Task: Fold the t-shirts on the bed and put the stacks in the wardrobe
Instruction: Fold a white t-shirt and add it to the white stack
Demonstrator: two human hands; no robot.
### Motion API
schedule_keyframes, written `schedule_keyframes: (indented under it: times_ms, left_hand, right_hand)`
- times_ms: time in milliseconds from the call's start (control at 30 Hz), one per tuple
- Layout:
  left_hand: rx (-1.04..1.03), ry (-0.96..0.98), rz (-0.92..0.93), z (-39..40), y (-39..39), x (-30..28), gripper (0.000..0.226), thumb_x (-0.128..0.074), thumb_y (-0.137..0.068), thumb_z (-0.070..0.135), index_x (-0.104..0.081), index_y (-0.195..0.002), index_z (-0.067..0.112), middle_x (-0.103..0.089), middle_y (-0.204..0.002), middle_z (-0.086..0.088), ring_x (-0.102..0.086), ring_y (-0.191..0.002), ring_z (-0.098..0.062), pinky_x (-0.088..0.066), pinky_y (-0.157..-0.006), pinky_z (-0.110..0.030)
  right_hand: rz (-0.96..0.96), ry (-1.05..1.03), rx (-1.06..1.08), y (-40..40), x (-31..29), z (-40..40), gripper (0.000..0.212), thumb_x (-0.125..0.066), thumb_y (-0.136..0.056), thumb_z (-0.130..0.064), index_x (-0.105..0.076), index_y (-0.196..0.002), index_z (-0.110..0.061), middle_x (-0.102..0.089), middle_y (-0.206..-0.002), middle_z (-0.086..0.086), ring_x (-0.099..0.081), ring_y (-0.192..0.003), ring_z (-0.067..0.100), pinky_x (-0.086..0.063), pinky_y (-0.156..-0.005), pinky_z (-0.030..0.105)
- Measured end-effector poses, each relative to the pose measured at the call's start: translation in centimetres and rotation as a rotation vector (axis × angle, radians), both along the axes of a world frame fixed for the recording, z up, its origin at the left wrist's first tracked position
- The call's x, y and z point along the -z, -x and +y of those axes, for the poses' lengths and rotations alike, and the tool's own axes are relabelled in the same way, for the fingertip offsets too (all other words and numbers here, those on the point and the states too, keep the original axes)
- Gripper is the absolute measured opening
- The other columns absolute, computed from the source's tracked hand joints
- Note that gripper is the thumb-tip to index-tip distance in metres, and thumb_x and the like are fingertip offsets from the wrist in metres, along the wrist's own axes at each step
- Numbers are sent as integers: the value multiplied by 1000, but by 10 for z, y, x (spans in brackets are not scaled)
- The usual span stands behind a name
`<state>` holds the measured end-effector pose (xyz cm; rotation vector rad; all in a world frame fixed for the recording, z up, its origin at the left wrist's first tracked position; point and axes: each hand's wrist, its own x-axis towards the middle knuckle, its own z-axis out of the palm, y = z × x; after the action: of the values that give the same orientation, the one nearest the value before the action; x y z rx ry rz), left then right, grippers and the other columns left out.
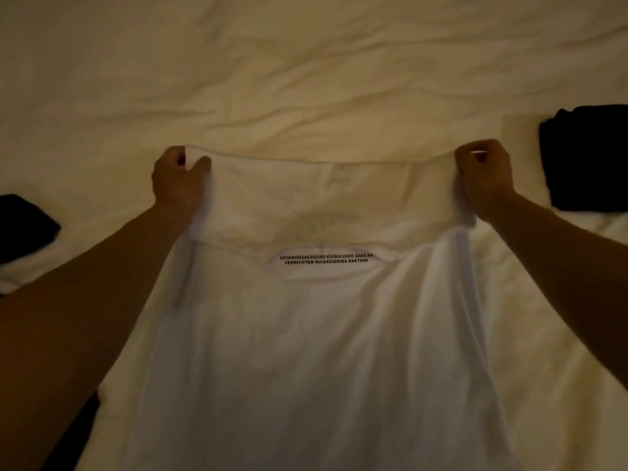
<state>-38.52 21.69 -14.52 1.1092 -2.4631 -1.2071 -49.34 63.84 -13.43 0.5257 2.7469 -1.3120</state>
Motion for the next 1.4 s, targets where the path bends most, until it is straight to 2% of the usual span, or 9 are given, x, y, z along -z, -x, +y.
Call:
schedule_keyframes:
  times_ms: [133,267,533,633,733,867,1000,1233,1400]
  left_hand:
    - [197,571,33,46,-25,3,64,-58,-87,39,-43,-143,13,-41,-149,-10,-36,-137,-33,-30,-107,-41]
    - [721,734,69,89,-81,34,61,-51,-94,45,-44,-148,17,-32,-158,-12,-30,-143,-36,-31,-109,-46]
    - [1014,854,-109,66,-137,47,62,-35,-98,58,-31,-154,32,-12,-165,-10,-9,-150,-41,-17,-119,-54]
    - [937,824,-57,53,-125,40,68,-33,-95,65,-34,-153,30,-17,-164,-11,-13,-150,-39,-16,-120,-54]
    - [518,667,-4,28,-89,26,67,-45,-95,54,-40,-150,18,-32,-158,-15,-28,-145,-38,-24,-115,-47]
    - [-19,117,-126,2,-35,9,69,-60,-91,52,-45,-143,9,-46,-143,-17,-46,-129,-36,-36,-107,-40]
    - [29,-136,-242,-7,-4,13,63,-64,-86,57,-61,-127,9,-62,-127,-11,-59,-115,-32,-46,-94,-37]
    - [16,-376,114,-12,-1,16,11,-65,-93,37,-67,-96,26,-66,-92,6,-63,-90,-17,-52,-86,-36]
    - [20,-355,127,-15,7,26,17,-62,-96,33,-66,-110,24,-67,-99,2,-63,-83,-10,-51,-80,-30]
  right_hand:
    - [228,-530,-323,-21,6,-29,48,-58,-92,-34,-50,-131,-6,-49,-132,21,-48,-120,40,-40,-96,45]
    - [490,-578,-792,-100,25,-59,31,-52,-89,-36,-61,-96,-7,-57,-95,18,-57,-85,37,-46,-69,41]
    - [232,-614,-1064,-155,42,-34,31,-43,-94,-37,-60,-90,-11,-59,-87,7,-60,-70,28,-45,-59,32]
    - [113,-405,-838,-140,25,-32,22,-54,-98,-32,-59,-89,-11,-59,-89,8,-60,-77,29,-45,-64,35]
    - [194,-363,-361,-102,12,-24,25,-60,-93,-33,-60,-95,-8,-58,-99,15,-58,-91,35,-45,-78,42]
    - [-120,-361,-18,-51,8,-14,74,-66,-85,-54,-40,-135,-6,-43,-137,18,-43,-126,39,-37,-103,49]
    - [-238,22,8,-19,18,-3,71,-64,-88,-53,-45,-133,-1,-52,-133,16,-53,-120,35,-45,-101,45]
    - [93,113,-54,-19,24,-1,31,-59,-95,-38,-54,-104,-9,-58,-100,3,-55,-88,16,-45,-81,32]
    - [85,45,-93,-13,37,-3,34,-54,-98,-40,-52,-101,-6,-56,-95,5,-52,-87,19,-41,-77,32]
